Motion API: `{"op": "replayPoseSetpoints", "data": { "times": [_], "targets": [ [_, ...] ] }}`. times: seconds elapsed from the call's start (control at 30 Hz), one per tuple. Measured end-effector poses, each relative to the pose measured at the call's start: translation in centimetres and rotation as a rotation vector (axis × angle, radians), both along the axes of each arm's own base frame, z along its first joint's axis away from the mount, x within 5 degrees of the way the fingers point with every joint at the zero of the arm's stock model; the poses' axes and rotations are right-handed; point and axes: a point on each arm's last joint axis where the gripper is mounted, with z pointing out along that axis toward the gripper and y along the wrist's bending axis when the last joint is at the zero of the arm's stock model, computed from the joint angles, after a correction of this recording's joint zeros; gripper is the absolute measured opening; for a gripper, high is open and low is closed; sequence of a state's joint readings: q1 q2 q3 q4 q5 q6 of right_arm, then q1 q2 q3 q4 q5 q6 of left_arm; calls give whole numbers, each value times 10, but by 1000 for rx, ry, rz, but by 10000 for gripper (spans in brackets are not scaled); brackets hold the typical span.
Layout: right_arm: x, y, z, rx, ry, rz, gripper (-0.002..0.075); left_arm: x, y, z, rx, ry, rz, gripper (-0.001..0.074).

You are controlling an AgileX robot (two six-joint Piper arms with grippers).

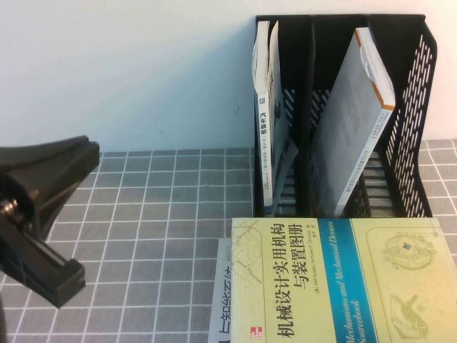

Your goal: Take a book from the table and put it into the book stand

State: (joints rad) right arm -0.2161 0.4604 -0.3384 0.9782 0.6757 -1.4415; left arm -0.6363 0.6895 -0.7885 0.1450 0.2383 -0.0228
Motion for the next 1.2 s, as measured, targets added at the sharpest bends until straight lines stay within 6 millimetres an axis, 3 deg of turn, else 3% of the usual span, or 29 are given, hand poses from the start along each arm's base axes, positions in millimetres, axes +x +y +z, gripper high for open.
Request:
{"op": "replayPoseSetpoints", "data": {
  "times": [0.27,0.73,0.87,1.0,1.2],
  "targets": [
    [-2,1,-1,-4,-11,4,-3,2,-1,-15,31,43,3,1],
    [-2,1,0,4,-12,3,-3,1,1,-22,84,114,18,1],
    [-2,2,0,18,-13,7,-3,-3,15,-23,66,79,88,1],
    [-3,4,0,29,-2,27,-3,-18,42,-43,-35,106,230,1],
    [-5,6,-1,34,17,59,-3,-54,67,-105,-117,105,395,1]
  ]
}}
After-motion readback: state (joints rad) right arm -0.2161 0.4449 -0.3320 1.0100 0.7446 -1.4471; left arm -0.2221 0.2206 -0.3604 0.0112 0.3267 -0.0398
